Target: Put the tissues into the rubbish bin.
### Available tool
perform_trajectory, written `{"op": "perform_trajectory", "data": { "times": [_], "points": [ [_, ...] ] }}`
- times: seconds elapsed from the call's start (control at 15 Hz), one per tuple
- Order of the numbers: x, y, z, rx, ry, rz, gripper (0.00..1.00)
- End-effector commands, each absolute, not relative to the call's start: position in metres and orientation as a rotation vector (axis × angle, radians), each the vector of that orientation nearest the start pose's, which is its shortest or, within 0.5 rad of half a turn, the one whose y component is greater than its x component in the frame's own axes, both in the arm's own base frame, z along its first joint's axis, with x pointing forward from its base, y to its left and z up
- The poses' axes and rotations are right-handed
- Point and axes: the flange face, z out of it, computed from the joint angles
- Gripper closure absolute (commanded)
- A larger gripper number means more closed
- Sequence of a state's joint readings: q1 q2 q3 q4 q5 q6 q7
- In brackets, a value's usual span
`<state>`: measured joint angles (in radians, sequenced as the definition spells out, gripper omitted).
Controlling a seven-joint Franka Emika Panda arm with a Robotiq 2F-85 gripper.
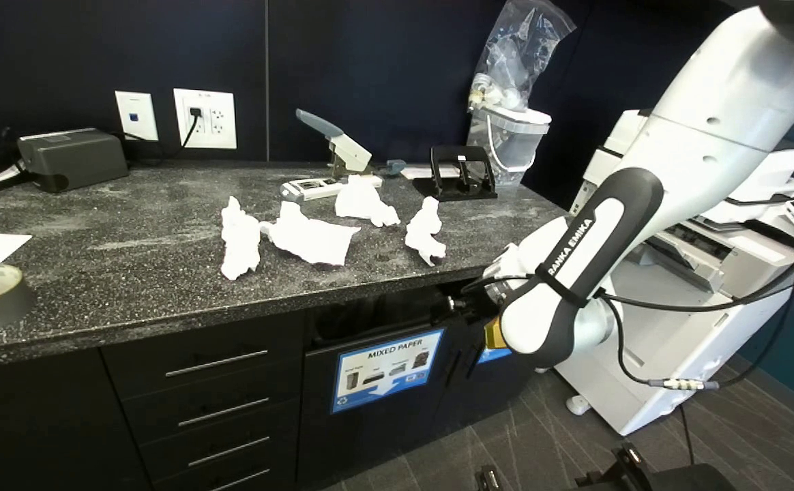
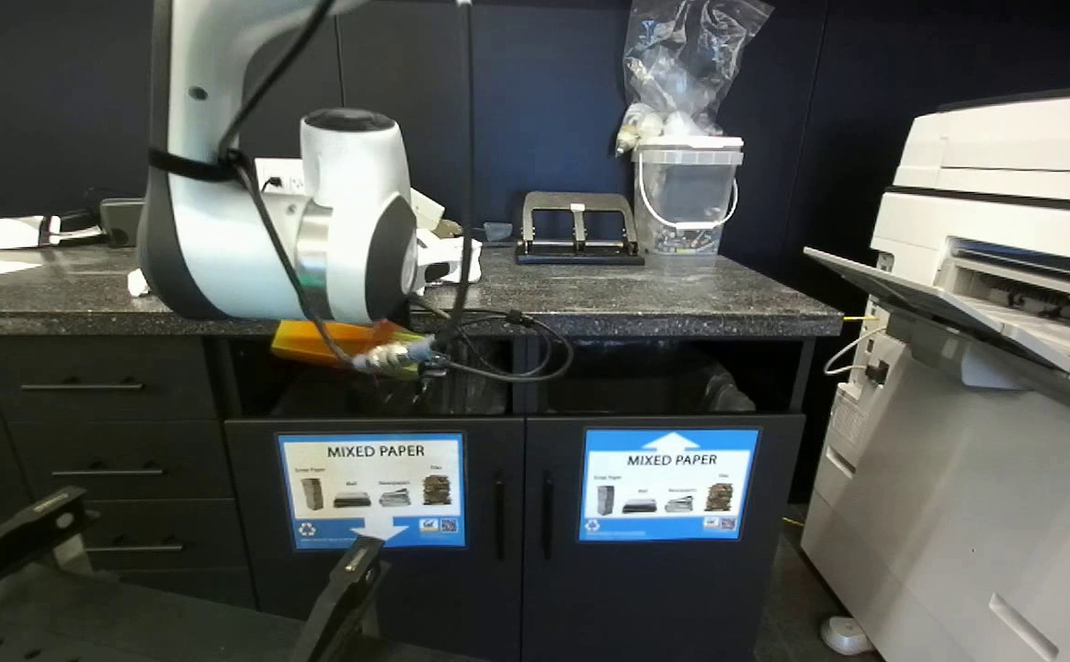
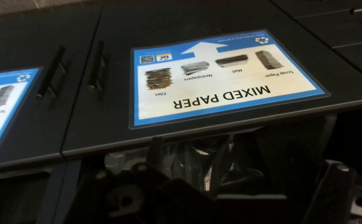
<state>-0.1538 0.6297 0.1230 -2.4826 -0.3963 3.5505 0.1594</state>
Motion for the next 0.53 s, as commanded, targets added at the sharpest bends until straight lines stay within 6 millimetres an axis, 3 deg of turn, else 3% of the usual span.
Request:
{"op": "perform_trajectory", "data": {
  "times": [0.0,0.2,0.47],
  "points": [
    [0.451,0.055,0.158,-3.028,-0.153,-0.486,0.0],
    [0.469,0.083,0.218,-3.058,-0.097,-0.469,0.0],
    [0.493,0.127,0.303,-3.104,-0.179,-0.486,0.0]
  ]
}}
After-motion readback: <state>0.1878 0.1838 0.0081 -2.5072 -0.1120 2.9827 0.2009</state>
